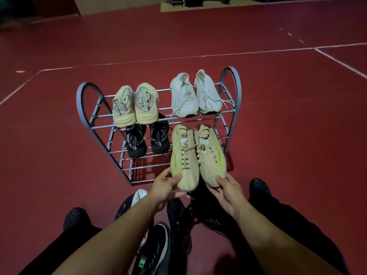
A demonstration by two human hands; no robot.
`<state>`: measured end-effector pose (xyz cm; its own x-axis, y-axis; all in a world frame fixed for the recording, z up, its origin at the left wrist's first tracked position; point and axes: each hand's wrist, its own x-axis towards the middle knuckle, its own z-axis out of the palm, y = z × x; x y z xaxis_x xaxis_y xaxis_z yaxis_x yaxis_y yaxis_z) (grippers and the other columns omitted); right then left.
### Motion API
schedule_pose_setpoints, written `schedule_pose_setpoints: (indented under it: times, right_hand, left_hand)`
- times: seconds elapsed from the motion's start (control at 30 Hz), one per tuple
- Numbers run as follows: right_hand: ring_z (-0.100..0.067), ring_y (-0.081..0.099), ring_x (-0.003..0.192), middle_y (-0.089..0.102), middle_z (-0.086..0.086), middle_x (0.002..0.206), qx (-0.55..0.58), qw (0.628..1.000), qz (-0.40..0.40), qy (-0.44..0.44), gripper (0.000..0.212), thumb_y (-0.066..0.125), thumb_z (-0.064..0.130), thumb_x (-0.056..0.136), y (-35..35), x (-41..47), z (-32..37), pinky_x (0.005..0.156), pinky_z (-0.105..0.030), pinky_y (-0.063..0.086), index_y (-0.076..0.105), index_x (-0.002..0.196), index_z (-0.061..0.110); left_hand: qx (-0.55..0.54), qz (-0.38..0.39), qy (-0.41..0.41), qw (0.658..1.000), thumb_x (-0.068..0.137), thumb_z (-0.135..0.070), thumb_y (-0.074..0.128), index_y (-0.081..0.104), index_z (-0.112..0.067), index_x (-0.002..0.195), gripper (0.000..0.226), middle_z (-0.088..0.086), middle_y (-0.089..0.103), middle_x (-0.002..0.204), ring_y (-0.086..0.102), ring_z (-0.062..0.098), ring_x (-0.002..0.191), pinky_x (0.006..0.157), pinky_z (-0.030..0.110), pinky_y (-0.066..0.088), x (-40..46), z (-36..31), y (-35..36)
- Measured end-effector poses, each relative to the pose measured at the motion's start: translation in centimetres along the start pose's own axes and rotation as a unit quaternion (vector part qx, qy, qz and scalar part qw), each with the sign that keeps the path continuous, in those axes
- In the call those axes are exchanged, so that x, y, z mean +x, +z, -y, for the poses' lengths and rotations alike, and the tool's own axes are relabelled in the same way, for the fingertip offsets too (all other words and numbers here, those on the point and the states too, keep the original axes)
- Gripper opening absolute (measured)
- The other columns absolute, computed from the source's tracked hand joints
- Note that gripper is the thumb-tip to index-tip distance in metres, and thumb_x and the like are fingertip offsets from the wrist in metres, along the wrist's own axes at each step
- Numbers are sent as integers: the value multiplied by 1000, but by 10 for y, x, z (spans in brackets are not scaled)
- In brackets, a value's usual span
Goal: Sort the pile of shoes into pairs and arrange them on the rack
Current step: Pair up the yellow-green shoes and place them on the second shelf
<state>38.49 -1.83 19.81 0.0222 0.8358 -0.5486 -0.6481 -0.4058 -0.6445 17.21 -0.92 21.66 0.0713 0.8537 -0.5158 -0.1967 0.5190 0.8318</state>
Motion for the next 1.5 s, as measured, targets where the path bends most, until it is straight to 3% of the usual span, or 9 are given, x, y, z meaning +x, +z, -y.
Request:
schedule_pose_setpoints:
  times: [0.43,0.6,0.73,0.87,0.93,1.1,1.23,1.33,1.5]
  right_hand:
    - [-30,61,115,63,-13,129,-14,1000,-10,-25,25,50,3,100,41,115,48,75,-37,56,58,120,15]
    - [-28,64,109,64,-13,128,-4,999,3,-40,34,45,4,102,62,154,66,76,-35,55,49,136,9]
    - [-33,69,102,59,-14,132,-85,995,-42,-17,38,47,11,102,64,177,70,73,-36,60,42,140,7]
    - [-19,74,60,66,-5,106,-301,951,-62,-24,48,48,30,102,53,177,59,49,-24,57,34,145,16]
    - [-13,72,55,68,-6,92,-349,934,-54,-49,52,48,35,101,47,177,52,46,-21,52,28,147,21]
    - [-15,73,62,69,-6,103,-436,893,-64,-92,63,48,39,100,30,159,26,63,-35,58,14,153,35]
    - [-13,71,72,69,-2,100,-482,867,-76,-102,53,46,39,100,16,128,-5,70,-32,54,31,147,21]
    - [-20,64,97,67,1,109,-612,788,-16,-66,44,45,43,100,-1,111,-30,81,-34,48,47,137,19]
    - [-25,58,122,60,-6,136,-704,707,57,-31,50,50,42,98,-15,100,-74,98,-34,45,47,141,16]
  left_hand:
    - [-1,-29,21,999,100,-15,61,64,-23,113,16,2,75,107,76,19,86,61,28,61,111,-51,16]
    - [7,-52,46,998,101,-15,60,63,-21,113,13,-2,74,103,76,13,77,56,28,61,152,-72,22]
    - [63,-75,21,995,103,-20,57,54,-5,124,26,18,68,121,73,31,88,60,41,65,179,-70,30]
    - [199,-64,-58,976,107,-34,43,37,-12,136,36,29,70,95,71,37,67,65,51,63,184,-52,23]
    - [237,-52,-43,969,106,-37,42,27,-18,145,46,31,69,109,73,42,78,74,57,62,187,-46,16]
    - [355,-49,100,928,103,-41,47,14,-31,159,65,7,63,135,64,33,116,103,46,51,166,-34,2]
    - [429,-59,178,883,103,-44,46,36,-33,149,48,-7,61,134,60,18,121,94,29,43,125,-14,-20]
    - [472,-46,149,868,103,-41,49,53,-28,138,37,-6,65,133,64,15,115,94,28,47,97,16,-54]
    - [481,-93,46,871,102,-35,52,61,-20,131,34,-4,67,121,65,15,102,88,30,49,71,63,-132]
